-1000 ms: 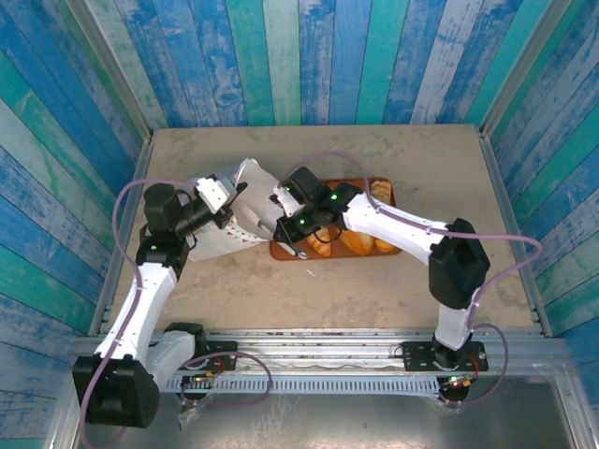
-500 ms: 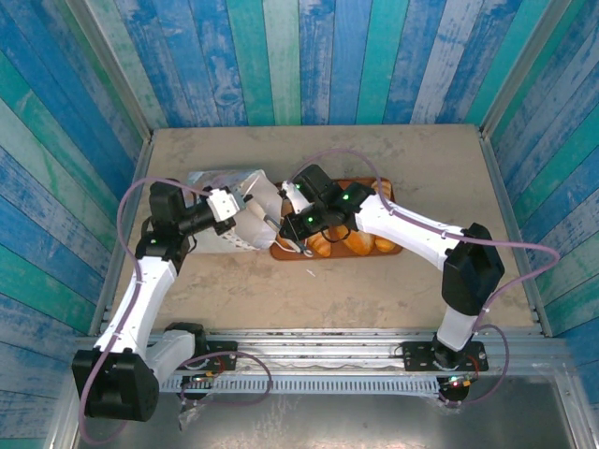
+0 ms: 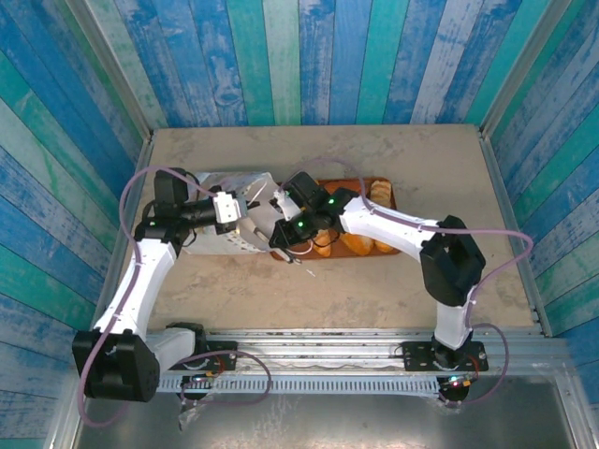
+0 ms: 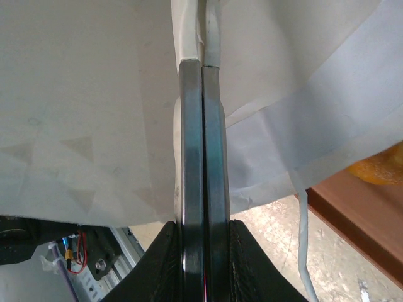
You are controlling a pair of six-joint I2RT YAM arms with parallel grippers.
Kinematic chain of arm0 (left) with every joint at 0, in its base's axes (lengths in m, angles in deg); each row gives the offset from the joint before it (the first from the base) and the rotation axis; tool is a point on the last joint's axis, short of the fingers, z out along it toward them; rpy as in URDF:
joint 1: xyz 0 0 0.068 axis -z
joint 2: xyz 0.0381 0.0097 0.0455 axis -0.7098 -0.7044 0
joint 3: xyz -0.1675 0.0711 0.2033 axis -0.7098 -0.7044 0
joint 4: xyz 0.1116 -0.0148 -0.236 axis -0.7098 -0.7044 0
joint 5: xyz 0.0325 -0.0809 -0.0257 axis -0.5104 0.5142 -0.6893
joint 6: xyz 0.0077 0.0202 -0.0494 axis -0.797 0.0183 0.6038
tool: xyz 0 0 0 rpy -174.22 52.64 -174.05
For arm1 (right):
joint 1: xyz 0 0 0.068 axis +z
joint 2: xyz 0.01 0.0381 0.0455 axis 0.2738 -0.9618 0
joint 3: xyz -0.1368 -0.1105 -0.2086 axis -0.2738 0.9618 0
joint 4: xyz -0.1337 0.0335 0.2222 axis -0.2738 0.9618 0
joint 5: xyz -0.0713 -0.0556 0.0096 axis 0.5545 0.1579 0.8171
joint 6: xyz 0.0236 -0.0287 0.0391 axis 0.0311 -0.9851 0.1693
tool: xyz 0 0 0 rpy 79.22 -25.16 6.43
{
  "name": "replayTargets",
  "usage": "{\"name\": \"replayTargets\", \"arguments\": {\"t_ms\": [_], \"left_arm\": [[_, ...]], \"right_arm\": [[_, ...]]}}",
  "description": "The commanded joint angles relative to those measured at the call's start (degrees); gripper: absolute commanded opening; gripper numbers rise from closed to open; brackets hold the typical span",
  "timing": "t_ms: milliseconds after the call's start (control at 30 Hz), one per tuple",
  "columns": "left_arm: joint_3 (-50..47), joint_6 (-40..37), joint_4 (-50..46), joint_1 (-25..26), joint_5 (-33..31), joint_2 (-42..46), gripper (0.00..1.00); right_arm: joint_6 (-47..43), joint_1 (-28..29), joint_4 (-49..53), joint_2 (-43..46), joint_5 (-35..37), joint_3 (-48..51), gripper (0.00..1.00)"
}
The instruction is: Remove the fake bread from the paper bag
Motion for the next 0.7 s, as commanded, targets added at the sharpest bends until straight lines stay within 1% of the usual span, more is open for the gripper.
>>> {"name": "replayTargets", "arguments": {"t_ms": [0, 67, 133, 267, 367, 500, 667], "left_arm": [[0.49, -3.51, -5.07, -0.06, 2.58, -0.44, 0.00], [-0.89, -2.50, -3.70, -0.05, 1.85, 0.67, 0.00], [-2.51, -0.33, -0.51, -0.06, 1.38, 1.95, 0.00], [-5.10, 5.14, 7.95, 0.01, 1.11, 4.38, 0.00], [-5.93, 8.40, 12.28, 0.54, 0.68, 5.81, 0.00], [-6.22, 10.74, 14.83, 2.40, -2.44, 7.05, 0.00], [-6.67, 12.63, 17.11, 4.41, -6.17, 7.29, 0.00]], "right_arm": [[2.34, -0.66, -5.48, -2.21, -7.09, -2.18, 0.13], [3.48, -0.59, -7.86, -4.00, -10.74, -2.92, 0.15], [4.46, -0.49, -9.50, -5.59, -12.86, -3.40, 0.17], [5.80, -0.10, -11.98, -8.10, -14.44, -3.40, 0.21], [8.04, 0.03, -16.36, -8.75, -15.27, -1.76, 0.23], [10.63, 0.50, -21.21, -9.87, -16.35, -0.97, 0.26], [13.43, 1.28, -26.21, -11.29, -17.76, -0.64, 0.33]]}}
